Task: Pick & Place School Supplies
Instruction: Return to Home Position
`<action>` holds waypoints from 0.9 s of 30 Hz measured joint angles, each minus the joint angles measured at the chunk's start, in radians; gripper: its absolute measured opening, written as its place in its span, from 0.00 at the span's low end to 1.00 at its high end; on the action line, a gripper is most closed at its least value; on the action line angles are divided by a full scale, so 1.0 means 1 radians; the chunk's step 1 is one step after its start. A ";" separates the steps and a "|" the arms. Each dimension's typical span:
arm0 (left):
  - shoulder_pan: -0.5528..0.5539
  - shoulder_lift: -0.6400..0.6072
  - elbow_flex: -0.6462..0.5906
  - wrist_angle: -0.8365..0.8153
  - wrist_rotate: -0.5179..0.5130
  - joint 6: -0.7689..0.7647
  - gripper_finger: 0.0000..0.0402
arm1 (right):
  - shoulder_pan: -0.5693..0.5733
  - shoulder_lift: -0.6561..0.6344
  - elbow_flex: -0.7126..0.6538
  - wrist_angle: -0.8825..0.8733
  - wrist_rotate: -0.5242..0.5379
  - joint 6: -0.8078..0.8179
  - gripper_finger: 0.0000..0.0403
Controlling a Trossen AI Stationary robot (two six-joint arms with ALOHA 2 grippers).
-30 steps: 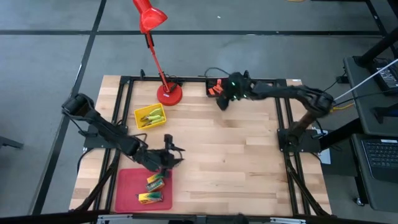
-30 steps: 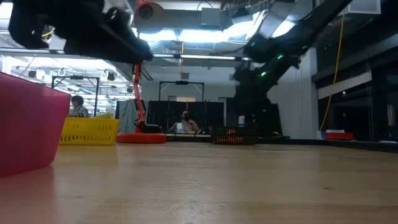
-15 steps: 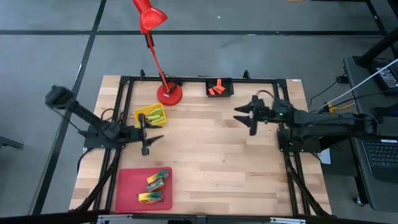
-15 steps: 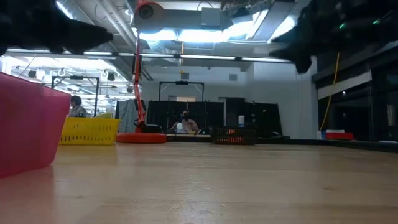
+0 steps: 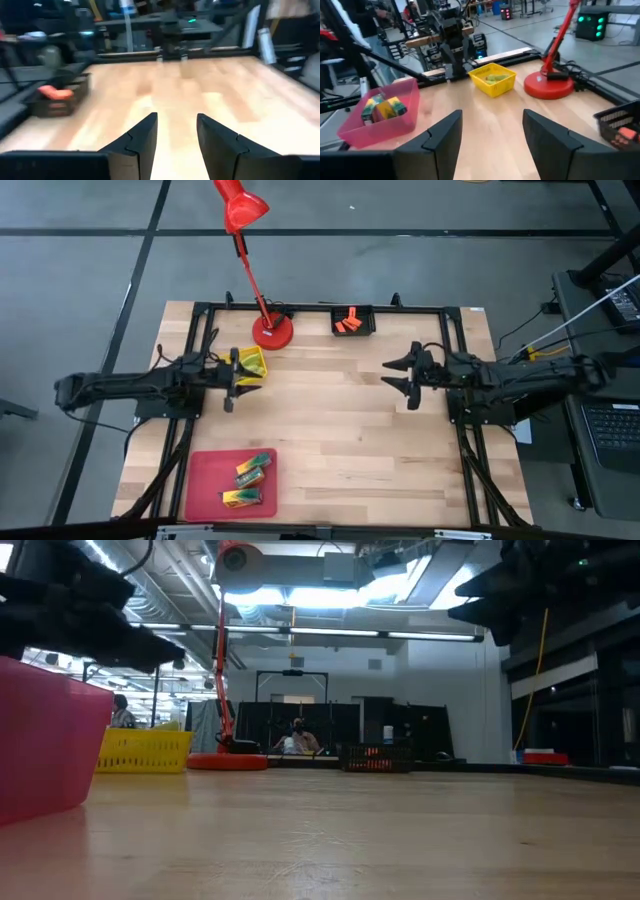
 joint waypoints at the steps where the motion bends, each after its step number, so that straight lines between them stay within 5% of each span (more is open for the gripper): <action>1: 0.003 -0.042 0.000 -0.037 0.030 -0.013 0.33 | 0.013 -0.001 0.000 -0.001 0.006 0.006 0.52; 5: -0.021 -0.211 0.000 -0.162 0.024 -0.049 0.31 | 0.063 -0.022 0.000 0.012 0.012 0.031 0.52; 10: -0.152 -0.352 0.000 -0.213 -0.144 -0.029 0.29 | 0.134 -0.057 0.000 0.043 0.066 0.025 0.52; 16: -0.281 -0.344 0.000 -0.205 -0.304 0.043 0.27 | 0.199 -0.092 0.000 0.032 0.124 -0.079 0.52; 27: -0.312 -0.336 0.000 -0.203 -0.273 -0.036 0.28 | 0.219 -0.203 -0.005 -0.224 0.180 -0.185 0.52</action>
